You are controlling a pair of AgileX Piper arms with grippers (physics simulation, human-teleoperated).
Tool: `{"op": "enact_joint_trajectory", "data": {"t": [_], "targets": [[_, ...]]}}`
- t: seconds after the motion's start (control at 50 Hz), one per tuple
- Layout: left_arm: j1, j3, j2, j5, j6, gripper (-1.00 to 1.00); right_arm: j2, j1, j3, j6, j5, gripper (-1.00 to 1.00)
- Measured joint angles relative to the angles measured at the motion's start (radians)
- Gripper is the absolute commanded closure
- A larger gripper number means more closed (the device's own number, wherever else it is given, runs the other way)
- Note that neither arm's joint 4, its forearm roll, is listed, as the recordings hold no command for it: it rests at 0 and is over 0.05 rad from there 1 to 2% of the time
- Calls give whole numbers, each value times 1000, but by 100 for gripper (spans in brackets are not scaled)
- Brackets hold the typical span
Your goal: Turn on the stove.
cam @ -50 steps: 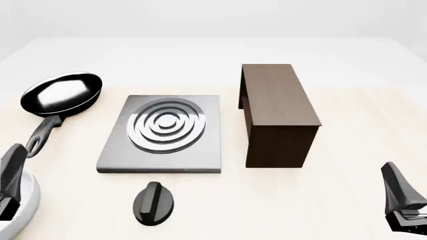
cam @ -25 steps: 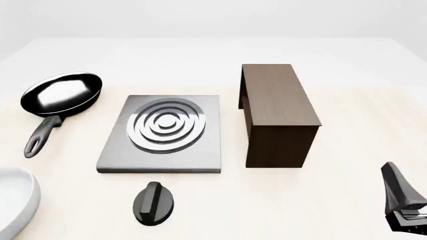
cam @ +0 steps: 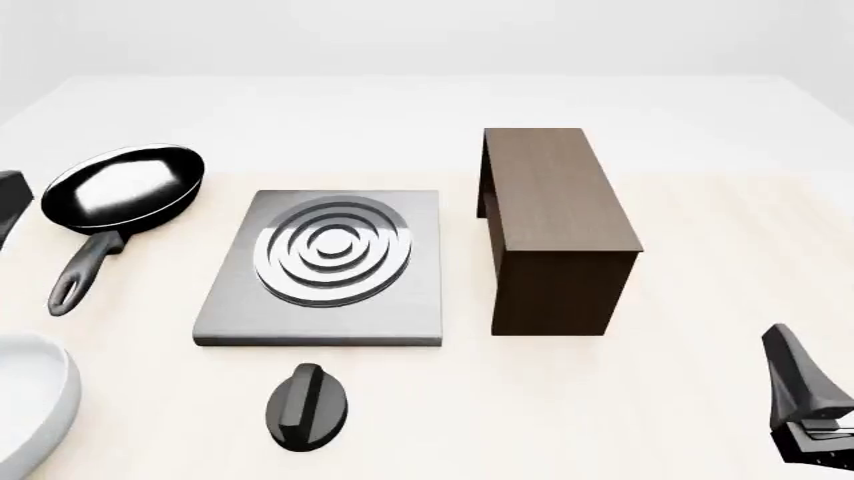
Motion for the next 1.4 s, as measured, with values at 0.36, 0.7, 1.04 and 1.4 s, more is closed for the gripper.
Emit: {"op": "enact_joint_trajectory", "data": {"t": [0.36,0.7,1.04,1.4], "targets": [[-53,82,94,-21,-81,-100,0,0,0,0,0,-100],[-92,189,128,-65,-112,-100,0,0,0,0,0,-100],[-128,282,163,-123,-133,-100,0,0,0,0,0,-100],[-168,390,205,-191,-167,-100,0,0,0,0,0,-100]]}}
